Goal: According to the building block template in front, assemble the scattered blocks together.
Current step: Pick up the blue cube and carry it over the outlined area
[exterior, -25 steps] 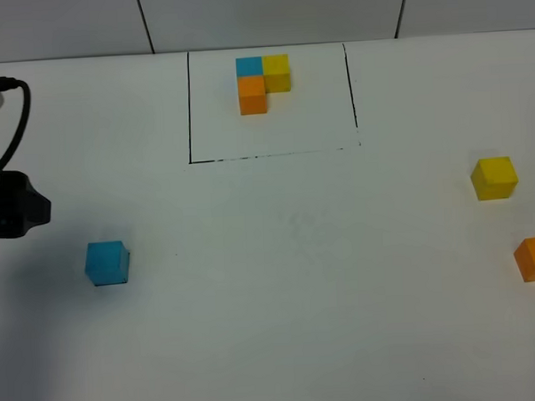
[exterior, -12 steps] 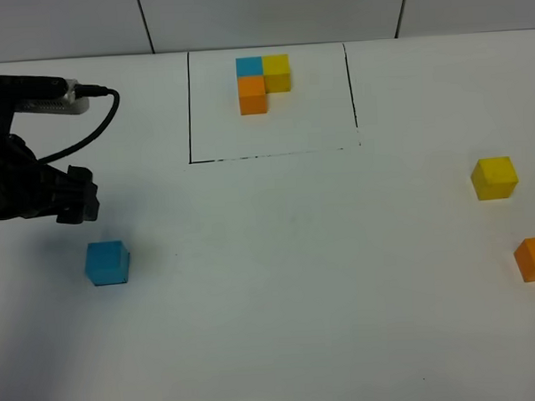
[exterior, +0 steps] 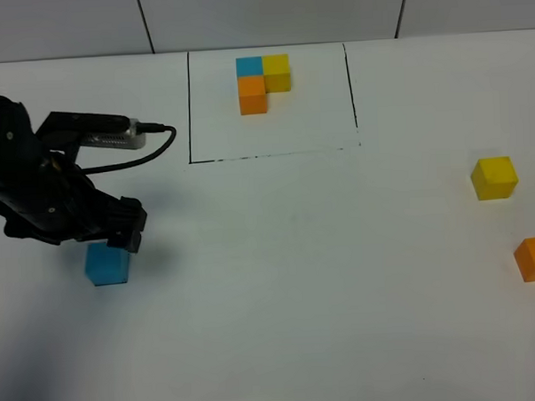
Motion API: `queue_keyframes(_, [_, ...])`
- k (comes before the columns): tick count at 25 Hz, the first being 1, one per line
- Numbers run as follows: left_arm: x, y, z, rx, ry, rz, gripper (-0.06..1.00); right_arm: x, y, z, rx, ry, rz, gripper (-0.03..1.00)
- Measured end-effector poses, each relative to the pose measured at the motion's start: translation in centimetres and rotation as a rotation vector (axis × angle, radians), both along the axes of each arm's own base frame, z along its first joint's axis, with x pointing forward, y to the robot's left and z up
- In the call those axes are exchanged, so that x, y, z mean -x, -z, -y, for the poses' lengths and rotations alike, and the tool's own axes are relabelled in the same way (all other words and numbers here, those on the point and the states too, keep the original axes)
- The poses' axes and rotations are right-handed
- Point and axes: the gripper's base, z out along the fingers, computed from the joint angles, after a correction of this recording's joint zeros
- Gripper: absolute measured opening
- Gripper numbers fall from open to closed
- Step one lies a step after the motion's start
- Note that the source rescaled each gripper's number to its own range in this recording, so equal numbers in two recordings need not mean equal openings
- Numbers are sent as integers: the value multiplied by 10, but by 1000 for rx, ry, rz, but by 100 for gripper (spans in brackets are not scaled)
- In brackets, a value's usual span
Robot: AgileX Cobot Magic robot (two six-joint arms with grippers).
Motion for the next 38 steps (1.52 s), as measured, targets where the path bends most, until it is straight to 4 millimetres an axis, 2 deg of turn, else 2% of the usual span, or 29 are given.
queue_keyframes(4, [-3, 16, 2, -7, -33, -42, 95, 0, 0, 0, 0, 0, 0, 73])
queue_keyframes(9, [-6, 24, 2, 2, -69, -27, 95, 0, 0, 0, 0, 0, 0, 73])
queue_keyframes(19, [9, 46, -2, 9, -95, -17, 94, 0, 0, 0, 0, 0, 0, 73])
queue_keyframes(22, [9, 46, -2, 11, -101, -13, 88, 0, 0, 0, 0, 0, 0, 73])
queue_keyframes(25, [9, 47, -2, 12, -103, -13, 73, 0, 0, 0, 0, 0, 0, 73])
queue_keyframes(26, [9, 47, -2, 12, -103, -11, 65, 0, 0, 0, 0, 0, 0, 73])
queue_keyframes(29, [8, 47, -2, 14, -105, -6, 33, 0, 0, 0, 0, 0, 0, 73])
queue_keyframes(31, [8, 47, -2, 12, -103, -6, 3, 0, 0, 0, 0, 0, 0, 73])
queue_keyframes(38, [9, 46, -3, -1, -89, -5, 0, 0, 0, 0, 0, 0, 0, 73])
